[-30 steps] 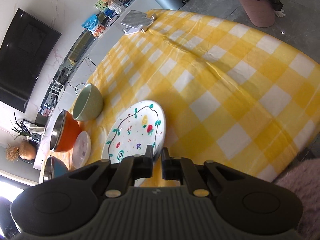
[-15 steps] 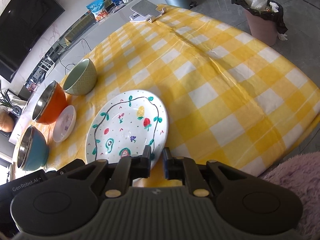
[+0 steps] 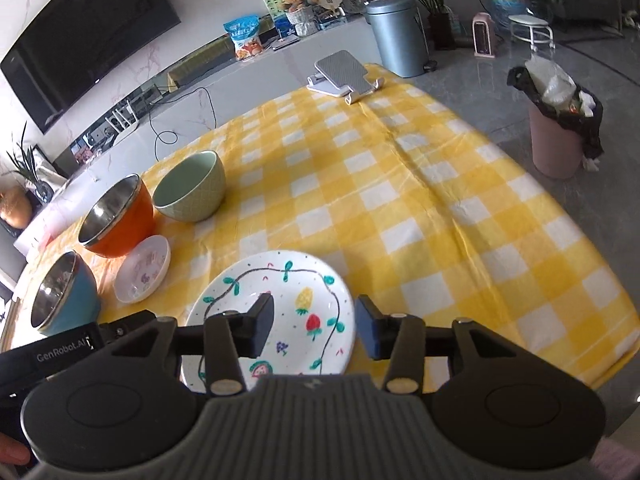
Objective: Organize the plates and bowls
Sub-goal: 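Carry the white plate with both grippers over the clear glass plate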
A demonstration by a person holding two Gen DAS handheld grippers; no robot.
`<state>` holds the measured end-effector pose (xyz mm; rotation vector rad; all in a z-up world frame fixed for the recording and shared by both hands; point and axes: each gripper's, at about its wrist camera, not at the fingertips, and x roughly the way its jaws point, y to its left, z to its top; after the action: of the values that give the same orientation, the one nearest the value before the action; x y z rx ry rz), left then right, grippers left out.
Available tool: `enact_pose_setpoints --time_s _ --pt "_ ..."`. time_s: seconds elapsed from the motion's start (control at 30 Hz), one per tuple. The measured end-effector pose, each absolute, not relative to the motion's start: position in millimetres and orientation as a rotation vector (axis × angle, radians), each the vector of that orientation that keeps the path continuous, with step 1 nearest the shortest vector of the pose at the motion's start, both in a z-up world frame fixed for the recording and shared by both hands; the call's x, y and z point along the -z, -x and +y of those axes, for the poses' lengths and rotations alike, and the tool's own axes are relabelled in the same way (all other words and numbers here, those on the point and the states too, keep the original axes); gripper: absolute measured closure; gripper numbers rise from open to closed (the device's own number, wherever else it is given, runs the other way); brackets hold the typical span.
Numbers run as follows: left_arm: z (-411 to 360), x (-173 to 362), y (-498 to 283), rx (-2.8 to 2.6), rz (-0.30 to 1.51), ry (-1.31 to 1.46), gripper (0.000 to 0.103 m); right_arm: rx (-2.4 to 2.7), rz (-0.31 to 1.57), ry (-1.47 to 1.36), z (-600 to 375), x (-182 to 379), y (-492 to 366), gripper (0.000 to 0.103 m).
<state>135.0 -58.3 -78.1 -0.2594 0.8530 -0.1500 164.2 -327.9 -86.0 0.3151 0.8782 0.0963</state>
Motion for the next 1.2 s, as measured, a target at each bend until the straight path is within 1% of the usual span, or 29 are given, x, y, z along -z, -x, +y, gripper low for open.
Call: enact_pose_setpoints --time_s 0.07,0.2,0.27,0.47,0.53,0.7,0.77,0.83,0.87,0.9,0.93,1.07,1.2 --pt "-60 83 -142 0.164 0.889 0.273 0.067 -0.070 0.897 -0.325 -335 91 -172 0.057" --pt "-58 96 -152 0.153 0.957 0.311 0.067 -0.087 0.958 -0.475 -350 109 -179 0.058" --pt "-56 101 -154 0.147 0.977 0.330 0.067 -0.075 0.988 -0.485 -350 114 -181 0.058" --pt "-56 101 -153 0.173 0.981 0.337 0.067 -0.070 1.003 -0.513 -350 120 -183 0.066" --pt "-58 101 -154 0.181 0.986 0.335 0.067 -0.069 1.003 -0.522 -351 120 -183 0.067" --pt "-63 101 -155 0.202 0.994 0.314 0.067 -0.068 1.009 -0.528 -350 122 -181 0.076" --pt "-65 101 -154 0.209 0.997 0.310 0.069 -0.071 1.010 -0.527 -350 122 -180 0.077" --pt "-67 101 -154 0.218 1.002 0.306 0.074 -0.072 1.014 -0.525 -349 123 -180 0.081" --pt "-68 101 -154 0.221 1.005 0.304 0.076 -0.075 1.018 -0.525 -349 123 -181 0.084" --pt "-69 102 -154 0.227 1.008 0.302 0.081 -0.073 1.017 -0.521 -348 123 -181 0.086" --pt "-70 102 -154 0.229 1.011 0.301 0.083 -0.071 1.018 -0.516 -348 123 -180 0.087" --pt "-71 101 -152 0.220 1.000 0.290 0.085 -0.061 1.018 -0.518 -349 124 -180 0.093" --pt "-68 100 -149 0.215 0.990 0.297 0.085 -0.077 1.011 -0.543 -352 123 -178 0.096"
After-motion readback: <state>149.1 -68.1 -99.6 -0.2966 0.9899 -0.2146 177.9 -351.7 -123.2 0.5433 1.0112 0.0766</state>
